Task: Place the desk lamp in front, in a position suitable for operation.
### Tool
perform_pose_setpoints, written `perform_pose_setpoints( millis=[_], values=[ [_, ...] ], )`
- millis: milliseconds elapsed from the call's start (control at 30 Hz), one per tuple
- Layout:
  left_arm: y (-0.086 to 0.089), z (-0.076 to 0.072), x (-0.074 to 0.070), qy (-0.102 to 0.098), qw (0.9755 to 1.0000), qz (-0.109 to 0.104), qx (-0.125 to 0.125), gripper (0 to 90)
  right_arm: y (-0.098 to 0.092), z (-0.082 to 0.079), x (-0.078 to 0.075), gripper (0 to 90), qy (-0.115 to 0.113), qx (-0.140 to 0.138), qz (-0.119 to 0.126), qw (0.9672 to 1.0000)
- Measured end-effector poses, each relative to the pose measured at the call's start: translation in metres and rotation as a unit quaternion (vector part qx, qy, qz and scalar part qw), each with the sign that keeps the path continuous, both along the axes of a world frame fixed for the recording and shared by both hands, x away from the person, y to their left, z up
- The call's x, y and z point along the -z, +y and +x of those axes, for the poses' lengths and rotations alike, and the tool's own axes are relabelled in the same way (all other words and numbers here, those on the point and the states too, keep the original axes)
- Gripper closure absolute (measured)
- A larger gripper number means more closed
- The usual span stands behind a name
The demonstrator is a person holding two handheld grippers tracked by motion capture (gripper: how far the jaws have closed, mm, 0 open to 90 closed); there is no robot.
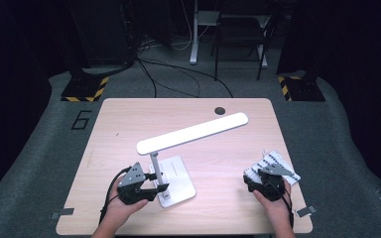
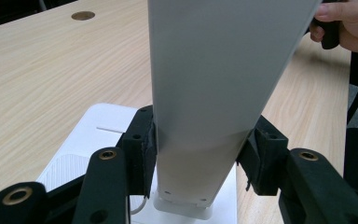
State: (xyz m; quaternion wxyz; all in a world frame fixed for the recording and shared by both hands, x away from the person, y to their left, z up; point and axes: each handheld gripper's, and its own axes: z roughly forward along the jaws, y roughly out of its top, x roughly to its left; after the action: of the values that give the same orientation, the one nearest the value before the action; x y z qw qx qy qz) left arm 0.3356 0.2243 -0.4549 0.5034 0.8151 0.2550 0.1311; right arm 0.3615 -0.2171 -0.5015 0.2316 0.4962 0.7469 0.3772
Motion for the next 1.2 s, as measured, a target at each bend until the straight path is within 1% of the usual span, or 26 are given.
perform_pose_setpoints(
  millis=[33,67,100,133,167,233,267,367,433,500,533,600,667,700,733,767,800,833,900,1067,1100,1133,1200],
  values=[
    [0.0,0.0,0.0,0.0,1.0,0.0,0.0,51.9,-0.003,0.0,0.0,33.3,0.0,0.009,-0.001,1.0],
    [0.001,0.0,0.0,-0.003,1.0,0.001,0.001,51.9,-0.01,0.001,0.001,33.3,-0.003,0.016,-0.009,0.9998],
    [0.001,0.0,0.0,-0.003,1.0,0.001,0.001,51.9,-0.01,0.001,0.001,33.3,-0.003,0.016,-0.009,0.9998],
    [0.001,0.0,0.0,0.0,1.0,0.004,0.004,51.9,-0.017,0.001,0.0,33.2,-0.002,0.027,-0.007,0.9996],
    [0.001,0.0,0.0,-0.001,1.0,0.003,0.004,51.9,-0.02,0.001,0.001,32.9,-0.004,0.032,-0.007,0.9994],
    [0.001,0.0,0.0,-0.001,1.0,0.003,0.004,51.9,-0.023,0.001,0.0,32.8,-0.002,0.034,-0.009,0.9994],
    [0.001,0.0,0.0,-0.001,1.0,0.003,0.004,51.9,-0.03,0.002,0.002,32.2,0.001,0.046,-0.011,0.9989],
    [0.001,0.0,0.0,-0.002,1.0,0.001,0.002,51.8,-0.035,0.003,0.005,31.2,0.006,0.053,-0.015,0.9985],
    [0.001,0.0,0.0,-0.001,1.0,0.004,0.004,51.8,-0.04,0.005,0.008,28.4,0.011,0.057,-0.019,0.9981],
    [0.001,0.001,0.0,0.0,1.0,0.003,0.005,51.9,-0.041,0.005,0.008,27.5,0.013,0.061,-0.015,0.9979],
    [0.002,0.001,0.0,-0.001,1.0,0.002,0.006,51.9,-0.042,0.006,0.01,25.6,0.009,0.062,-0.02,0.9978],
    [0.002,0.001,0.0,0.0,1.0,0.002,0.006,51.8,-0.043,0.007,0.01,24.6,0.009,0.063,-0.023,0.9977],
    [0.002,0.001,0.0,0.0,1.0,0.0,0.006,51.8,-0.045,0.008,0.013,21.3,0.013,0.071,-0.024,0.9971],
    [0.002,0.001,0.0,0.0,1.0,0.0,0.006,51.8,-0.045,0.008,0.013,21.3,0.013,0.071,-0.024,0.9971],
    [0.002,0.001,0.0,0.0,1.0,0.0,0.006,51.8,-0.046,0.009,0.015,18.2,0.016,0.077,-0.029,0.9965],
    [0.002,0.001,0.0,0.001,1.0,0.0,0.006,51.8,-0.046,0.009,0.015,18.2,0.016,0.077,-0.029,0.9965],
    [0.002,0.001,0.0,0.001,1.0,-0.001,0.005,51.7,-0.046,0.01,0.015,17.1,0.022,0.081,-0.028,0.9961],
    [0.001,0.001,0.001,-0.002,1.0,-0.003,0.002,51.7,-0.048,0.01,0.016,16.0,0.021,0.081,-0.03,0.9961],
    [0.002,0.001,0.0,0.001,1.0,0.0,0.006,51.7,-0.049,0.011,0.017,15.0,0.023,0.084,-0.028,0.9958],
    [0.002,0.001,0.0,0.001,1.0,-0.001,0.006,51.7,-0.052,0.013,0.021,12.0,0.036,0.093,-0.017,0.9948],
    [0.001,0.001,0.001,-0.001,1.0,-0.003,0.003,51.7,-0.053,0.014,0.023,11.3,0.035,0.094,-0.018,0.9948],
    [0.002,0.001,0.0,0.001,1.0,-0.001,0.006,51.7,-0.052,0.014,0.024,10.7,0.039,0.098,-0.014,0.9943],
    [0.002,0.001,0.001,0.001,1.0,-0.001,0.006,51.7,-0.052,0.015,0.024,10.1,0.04,0.095,-0.016,0.9945]
  ],
)
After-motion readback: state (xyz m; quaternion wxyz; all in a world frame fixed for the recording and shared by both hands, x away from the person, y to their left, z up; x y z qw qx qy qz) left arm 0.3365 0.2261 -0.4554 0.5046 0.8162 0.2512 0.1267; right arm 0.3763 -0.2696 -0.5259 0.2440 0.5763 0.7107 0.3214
